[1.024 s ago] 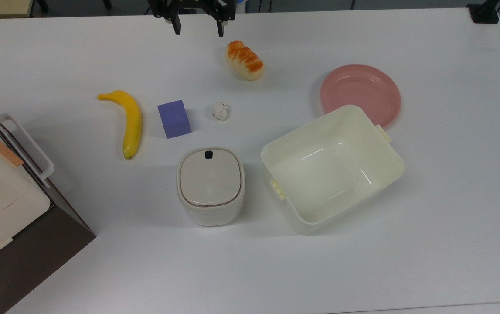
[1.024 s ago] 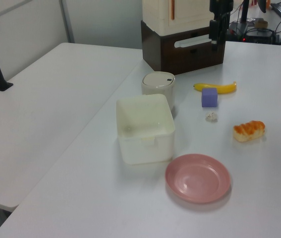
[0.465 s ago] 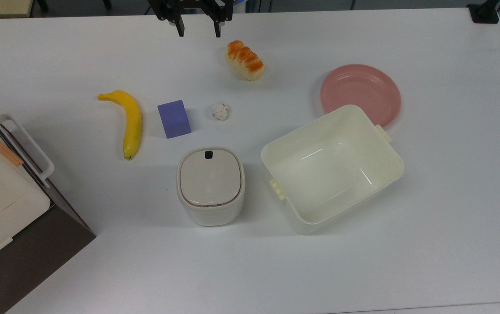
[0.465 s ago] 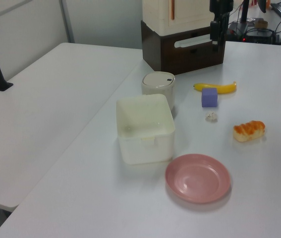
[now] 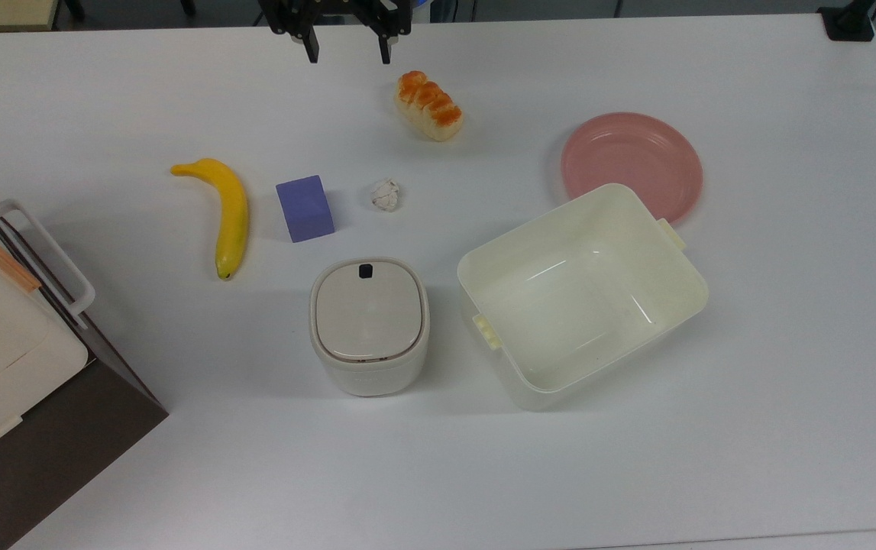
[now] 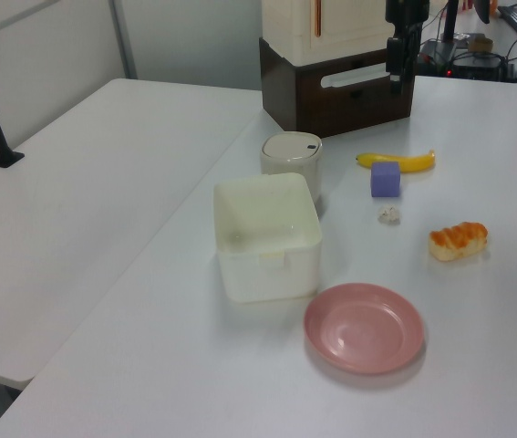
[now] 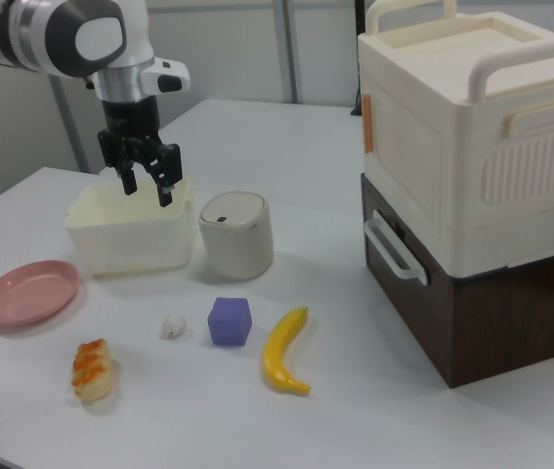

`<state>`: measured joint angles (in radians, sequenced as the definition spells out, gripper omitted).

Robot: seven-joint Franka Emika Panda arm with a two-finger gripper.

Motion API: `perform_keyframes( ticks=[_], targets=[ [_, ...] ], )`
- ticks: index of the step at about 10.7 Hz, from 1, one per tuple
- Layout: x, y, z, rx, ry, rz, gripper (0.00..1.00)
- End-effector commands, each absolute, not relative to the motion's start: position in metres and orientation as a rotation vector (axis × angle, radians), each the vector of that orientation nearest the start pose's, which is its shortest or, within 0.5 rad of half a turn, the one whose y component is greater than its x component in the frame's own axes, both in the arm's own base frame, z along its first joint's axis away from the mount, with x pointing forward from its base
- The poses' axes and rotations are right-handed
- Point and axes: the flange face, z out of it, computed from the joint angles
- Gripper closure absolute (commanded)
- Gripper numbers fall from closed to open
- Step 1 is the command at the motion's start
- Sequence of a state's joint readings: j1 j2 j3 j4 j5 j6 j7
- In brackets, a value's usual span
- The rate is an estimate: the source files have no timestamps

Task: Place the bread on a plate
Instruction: 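Move the gripper over the glazed bread roll and lower onto it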

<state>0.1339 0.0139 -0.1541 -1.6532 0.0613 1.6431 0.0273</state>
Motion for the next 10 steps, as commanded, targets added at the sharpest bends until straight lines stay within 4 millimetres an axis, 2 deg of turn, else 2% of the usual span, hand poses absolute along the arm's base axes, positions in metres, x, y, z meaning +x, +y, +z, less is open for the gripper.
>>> perform_keyframes(
  ticks=[1,5,6,7,9,10],
  targets=[
    [0.560,-0.002,0.580,-3.070,0.046,0.046,0.21],
    [0.565,0.009,0.563,-3.083,-0.010,0.089,0.20],
    [0.569,0.024,0.550,-3.085,-0.080,0.119,0.20],
    [0.568,0.031,0.538,-3.084,-0.105,0.157,0.19],
    [0.557,0.055,0.509,-3.072,-0.299,0.254,0.16],
    [0.551,0.057,0.499,-3.060,-0.375,0.288,0.16]
  ],
)
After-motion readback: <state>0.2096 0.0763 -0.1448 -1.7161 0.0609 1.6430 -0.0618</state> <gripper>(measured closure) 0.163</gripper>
